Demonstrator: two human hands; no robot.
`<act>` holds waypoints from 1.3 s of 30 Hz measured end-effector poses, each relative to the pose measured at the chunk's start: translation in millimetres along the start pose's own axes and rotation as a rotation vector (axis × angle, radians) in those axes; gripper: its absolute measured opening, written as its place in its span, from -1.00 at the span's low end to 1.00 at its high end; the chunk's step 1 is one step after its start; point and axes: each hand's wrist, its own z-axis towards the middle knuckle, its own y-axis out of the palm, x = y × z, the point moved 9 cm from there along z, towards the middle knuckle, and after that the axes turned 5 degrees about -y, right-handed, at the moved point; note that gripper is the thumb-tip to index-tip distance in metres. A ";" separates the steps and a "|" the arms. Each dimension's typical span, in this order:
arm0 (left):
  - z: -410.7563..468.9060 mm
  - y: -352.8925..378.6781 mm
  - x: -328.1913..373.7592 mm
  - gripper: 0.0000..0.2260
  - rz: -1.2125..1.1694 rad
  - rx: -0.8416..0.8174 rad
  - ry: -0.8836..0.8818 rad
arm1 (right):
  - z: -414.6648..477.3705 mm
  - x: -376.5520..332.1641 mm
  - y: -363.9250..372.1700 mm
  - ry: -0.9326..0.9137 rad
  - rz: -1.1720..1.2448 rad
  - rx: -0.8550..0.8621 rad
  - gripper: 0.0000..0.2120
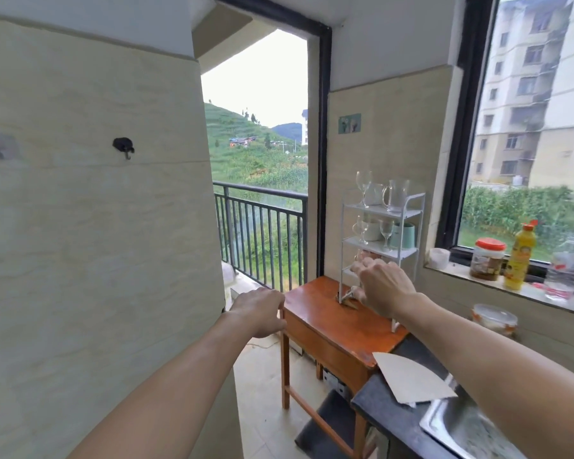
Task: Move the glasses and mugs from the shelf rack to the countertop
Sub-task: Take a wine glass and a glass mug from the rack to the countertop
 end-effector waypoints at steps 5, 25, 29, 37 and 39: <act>91.5 20.6 -14.8 -0.63 -0.033 -0.016 0.045 | 65.9 21.3 46.2 0.025 0.013 -0.001 -0.57; 448.1 46.0 47.2 -0.64 -0.303 -0.092 0.311 | 272.2 208.4 178.9 0.400 0.078 -0.030 -0.60; 517.4 38.0 72.1 -0.65 -0.413 -0.094 0.313 | 305.7 262.2 191.4 0.495 0.190 0.110 -0.65; 640.6 15.2 110.2 -0.61 -0.848 -0.026 0.307 | 338.2 356.4 218.8 0.880 0.573 0.434 -0.63; 666.4 11.6 118.7 -0.56 -0.995 -0.041 0.283 | 344.0 368.8 229.2 0.936 0.688 0.474 -0.58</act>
